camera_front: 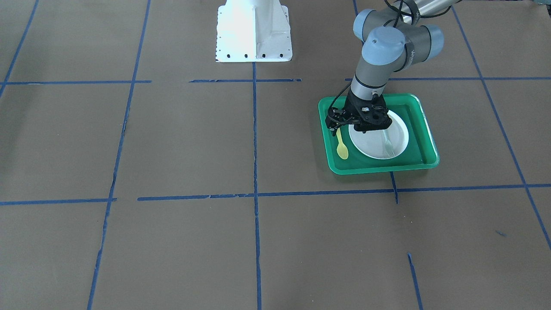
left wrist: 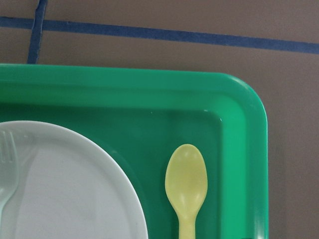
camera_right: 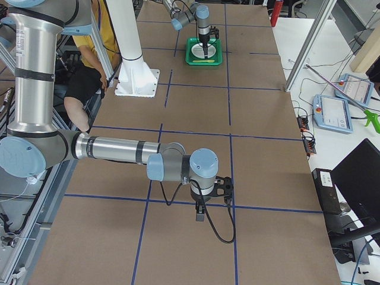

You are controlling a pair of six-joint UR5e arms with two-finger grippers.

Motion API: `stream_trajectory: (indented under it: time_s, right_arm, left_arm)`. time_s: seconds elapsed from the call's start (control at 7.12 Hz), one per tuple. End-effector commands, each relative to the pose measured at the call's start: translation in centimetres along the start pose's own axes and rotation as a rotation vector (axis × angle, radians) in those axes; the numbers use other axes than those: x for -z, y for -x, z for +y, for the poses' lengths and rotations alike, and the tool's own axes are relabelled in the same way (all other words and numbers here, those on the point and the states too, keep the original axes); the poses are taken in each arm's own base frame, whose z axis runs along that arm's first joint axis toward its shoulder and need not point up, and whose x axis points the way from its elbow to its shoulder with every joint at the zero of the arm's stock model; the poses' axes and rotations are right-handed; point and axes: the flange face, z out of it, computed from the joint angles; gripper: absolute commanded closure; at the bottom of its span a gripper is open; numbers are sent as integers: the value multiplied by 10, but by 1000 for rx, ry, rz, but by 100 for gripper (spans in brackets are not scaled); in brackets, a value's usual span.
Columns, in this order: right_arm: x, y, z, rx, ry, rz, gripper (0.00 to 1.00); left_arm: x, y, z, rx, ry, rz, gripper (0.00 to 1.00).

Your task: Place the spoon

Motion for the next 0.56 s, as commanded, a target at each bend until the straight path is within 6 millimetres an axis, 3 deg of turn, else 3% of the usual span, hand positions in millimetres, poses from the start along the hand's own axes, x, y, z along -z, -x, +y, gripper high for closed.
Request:
stream_trajectory:
  time_s: [0.0, 0.28, 0.42]
  right_arm:
    - [0, 0, 0, 0, 0, 0, 0]
    - [0, 0, 0, 0, 0, 0, 0]
    - [0, 0, 0, 0, 0, 0, 0]
  left_arm:
    - [38, 83, -42, -112, 38, 11, 0]
    - [74, 220, -85, -291, 45, -26, 0]
    - [101, 303, -99, -361, 34, -65, 0]
